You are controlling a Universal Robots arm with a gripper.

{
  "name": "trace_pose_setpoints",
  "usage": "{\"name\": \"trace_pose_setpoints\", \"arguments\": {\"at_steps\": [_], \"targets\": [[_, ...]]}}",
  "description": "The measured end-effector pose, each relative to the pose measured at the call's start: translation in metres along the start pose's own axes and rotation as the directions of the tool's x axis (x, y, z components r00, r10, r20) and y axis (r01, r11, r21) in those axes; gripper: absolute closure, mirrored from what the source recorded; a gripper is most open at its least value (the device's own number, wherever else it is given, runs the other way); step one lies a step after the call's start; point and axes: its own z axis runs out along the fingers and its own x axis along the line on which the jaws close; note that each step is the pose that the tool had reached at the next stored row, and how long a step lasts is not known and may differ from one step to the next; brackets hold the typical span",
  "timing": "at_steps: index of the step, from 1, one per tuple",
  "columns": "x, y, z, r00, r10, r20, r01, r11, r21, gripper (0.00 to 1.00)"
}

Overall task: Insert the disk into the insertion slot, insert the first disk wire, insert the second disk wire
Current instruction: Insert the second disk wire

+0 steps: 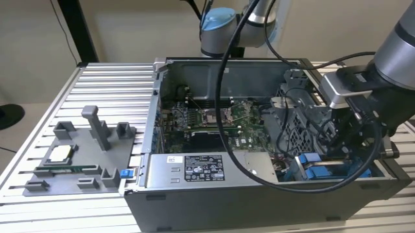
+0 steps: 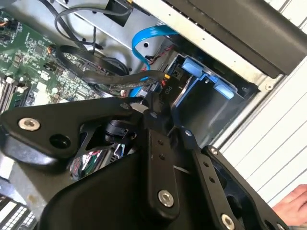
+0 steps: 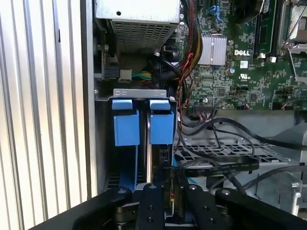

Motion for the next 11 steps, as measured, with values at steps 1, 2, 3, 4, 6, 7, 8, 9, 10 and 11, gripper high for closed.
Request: {"name": "trace_pose_setpoints", "arguments": {"at_steps": [1,2,3,4,6,7,8,9,10,11], "targets": [[-0.0006,-0.0004,-0.0048,1.0000,0.000,-0.0004,0.000,1.0000,0.0000,0.00],[-0.0012,-0.0007,-0.0089,1.0000,0.000,-0.0001,0.000,1.0000,0.0000,0.00],[-0.0019,-0.0011,-0.0138,1.0000,0.000,-0.0005,0.000,1.0000,0.0000,0.00],[-0.0024,-0.0015,-0.0179,1.0000,0.000,-0.0003,0.000,1.0000,0.0000,0.00],[-0.0036,-0.0023,-0.0264,1.0000,0.000,-0.0003,0.000,1.0000,0.0000,0.00],[-0.0039,-0.0025,-0.0286,1.0000,0.000,-0.0004,0.000,1.0000,0.0000,0.00],[-0.0039,-0.0025,-0.0291,1.0000,0.000,-0.0002,0.000,1.0000,0.0000,0.00],[-0.0039,-0.0025,-0.0290,1.0000,0.000,-0.0002,0.000,1.0000,0.0000,0.00],[-0.0039,-0.0025,-0.0290,1.0000,0.000,-0.0003,0.000,1.0000,0.0000,0.00],[-0.0039,-0.0025,-0.0290,1.0000,0.000,-0.0004,0.000,1.0000,0.0000,0.00]]}}
